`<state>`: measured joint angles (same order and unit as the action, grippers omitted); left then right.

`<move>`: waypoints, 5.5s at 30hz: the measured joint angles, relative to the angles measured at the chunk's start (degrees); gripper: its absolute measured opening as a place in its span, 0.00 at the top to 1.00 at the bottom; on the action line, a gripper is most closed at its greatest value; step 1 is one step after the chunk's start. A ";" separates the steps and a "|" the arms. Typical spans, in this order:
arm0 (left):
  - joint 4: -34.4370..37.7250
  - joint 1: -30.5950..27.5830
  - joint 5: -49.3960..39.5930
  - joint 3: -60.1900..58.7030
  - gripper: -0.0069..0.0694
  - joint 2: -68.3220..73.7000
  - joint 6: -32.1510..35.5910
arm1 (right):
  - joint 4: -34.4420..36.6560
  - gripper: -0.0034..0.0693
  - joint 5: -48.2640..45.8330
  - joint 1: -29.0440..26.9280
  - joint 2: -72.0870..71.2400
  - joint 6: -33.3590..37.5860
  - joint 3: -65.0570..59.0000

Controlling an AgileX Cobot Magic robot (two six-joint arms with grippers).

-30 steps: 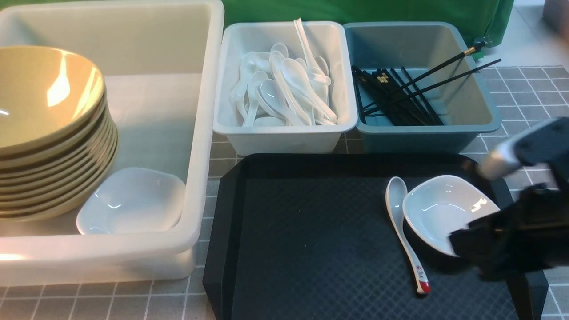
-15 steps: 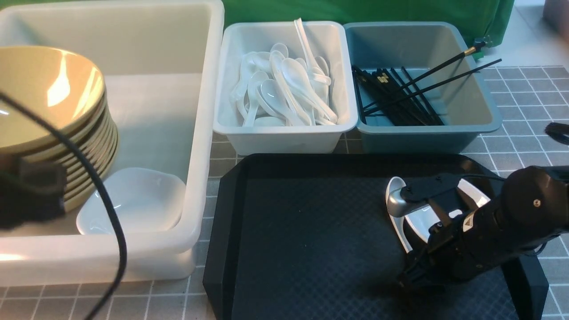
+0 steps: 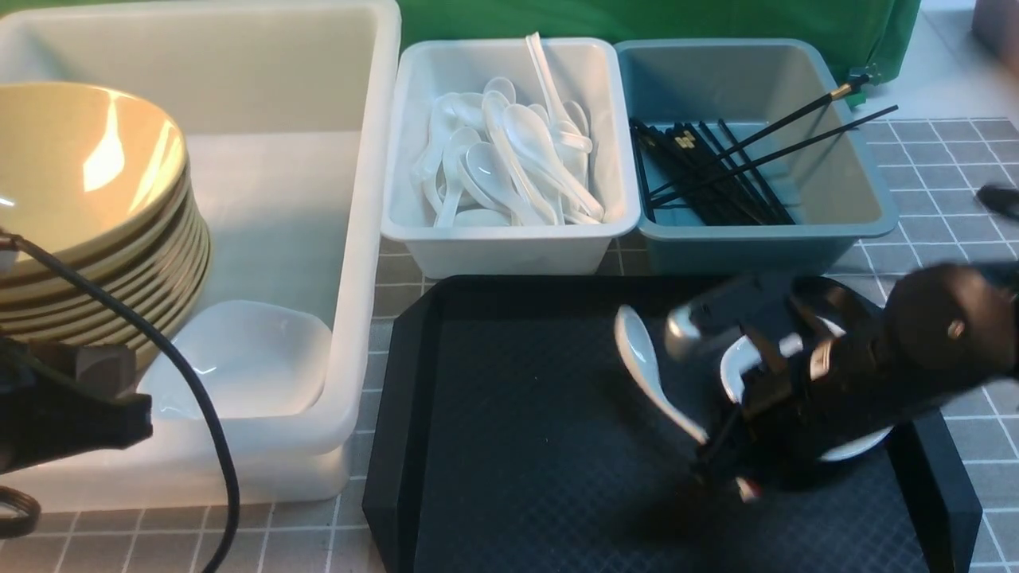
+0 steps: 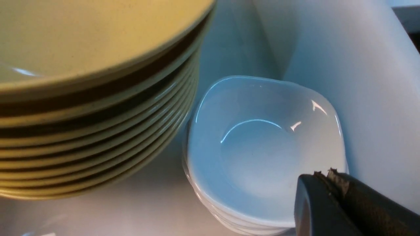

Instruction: On grey table put chopsticks spoon bowls plates into blue grey white boxes.

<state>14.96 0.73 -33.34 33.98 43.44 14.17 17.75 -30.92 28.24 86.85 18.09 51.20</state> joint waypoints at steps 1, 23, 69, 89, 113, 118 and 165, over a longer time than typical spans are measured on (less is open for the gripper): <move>0.11 0.00 0.84 0.00 0.92 0.00 0.11 | 0.00 0.72 -0.05 0.58 -1.39 0.68 3.30; 9.81 0.00 1.39 0.00 0.92 0.00 8.26 | -8.91 0.33 -15.07 -0.43 43.26 -2.66 70.88; 10.30 0.00 1.69 -0.98 0.92 0.00 11.16 | -17.75 0.41 -25.06 -14.59 19.09 -8.33 23.98; 8.56 0.00 2.01 -1.69 0.92 -14.81 13.97 | -3.42 0.85 -22.45 -16.69 13.40 0.24 19.22; 4.85 0.00 -13.57 2.89 0.92 -27.18 4.61 | 14.33 0.85 -9.73 16.52 36.43 16.97 60.38; 3.92 0.00 -13.67 3.31 0.92 -27.31 4.61 | 13.33 0.78 -8.88 16.52 39.92 15.80 63.53; 5.84 -0.05 7.86 -9.29 0.92 -27.36 0.43 | -31.73 0.90 21.70 9.61 -56.07 -26.11 -27.16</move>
<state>20.80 0.68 -25.48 24.69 16.08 14.60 -13.97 -9.22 37.85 30.78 -8.02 24.04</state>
